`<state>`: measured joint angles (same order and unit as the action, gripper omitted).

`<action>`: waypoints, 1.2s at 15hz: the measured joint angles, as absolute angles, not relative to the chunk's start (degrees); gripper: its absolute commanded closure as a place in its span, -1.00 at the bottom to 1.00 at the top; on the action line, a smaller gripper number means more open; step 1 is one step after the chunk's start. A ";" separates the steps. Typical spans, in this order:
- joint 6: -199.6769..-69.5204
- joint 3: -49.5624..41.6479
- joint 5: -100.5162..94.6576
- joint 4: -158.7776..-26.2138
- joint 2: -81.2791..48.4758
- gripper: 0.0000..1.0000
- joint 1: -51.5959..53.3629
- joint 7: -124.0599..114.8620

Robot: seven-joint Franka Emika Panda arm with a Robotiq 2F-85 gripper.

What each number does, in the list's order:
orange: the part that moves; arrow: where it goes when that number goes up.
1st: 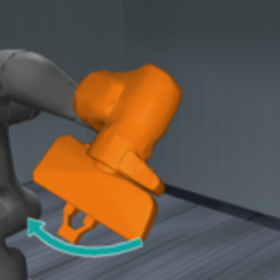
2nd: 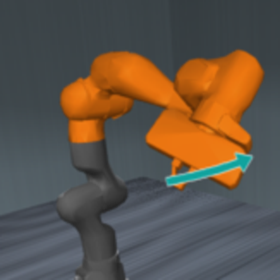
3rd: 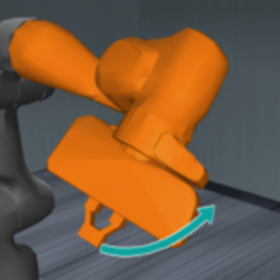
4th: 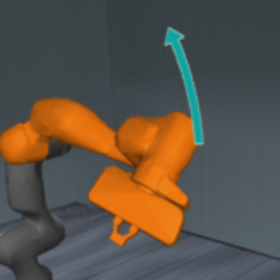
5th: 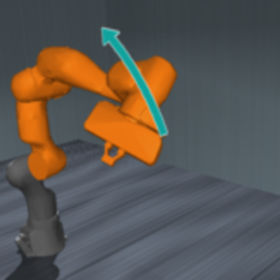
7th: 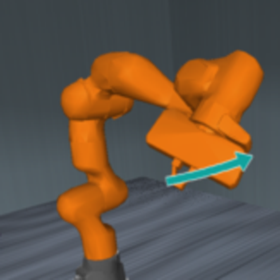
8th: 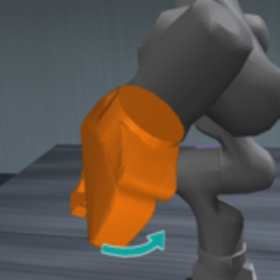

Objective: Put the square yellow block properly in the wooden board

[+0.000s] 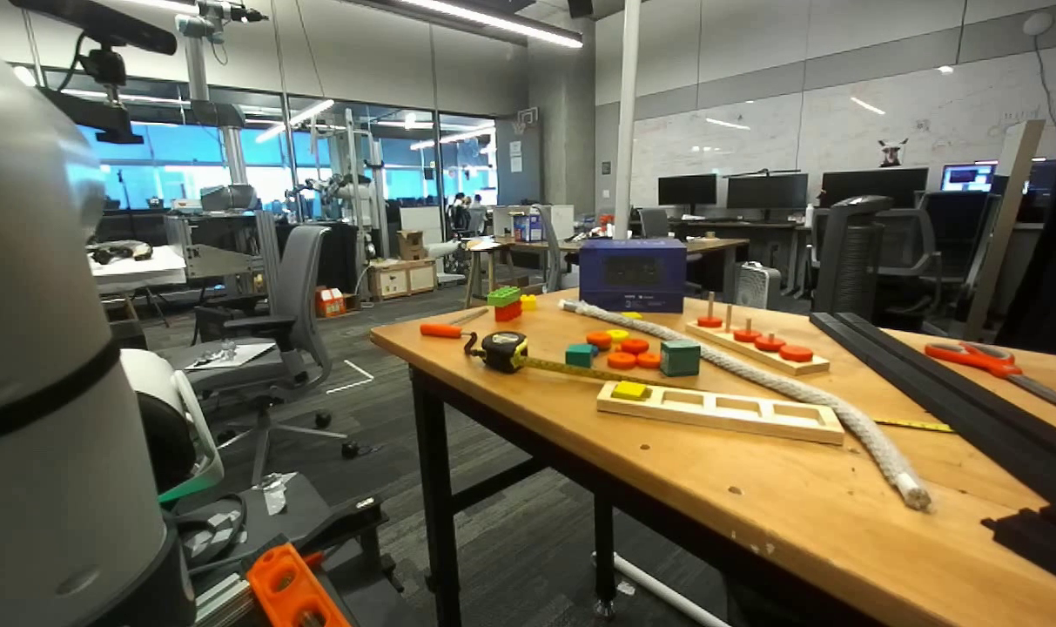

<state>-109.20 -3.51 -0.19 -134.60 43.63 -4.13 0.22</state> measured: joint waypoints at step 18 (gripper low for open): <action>-85.25 -6.46 -3.12 -144.00 58.24 -1.00 -7.50 2.13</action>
<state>-85.25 -6.46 -3.12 -144.00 58.24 -7.50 2.13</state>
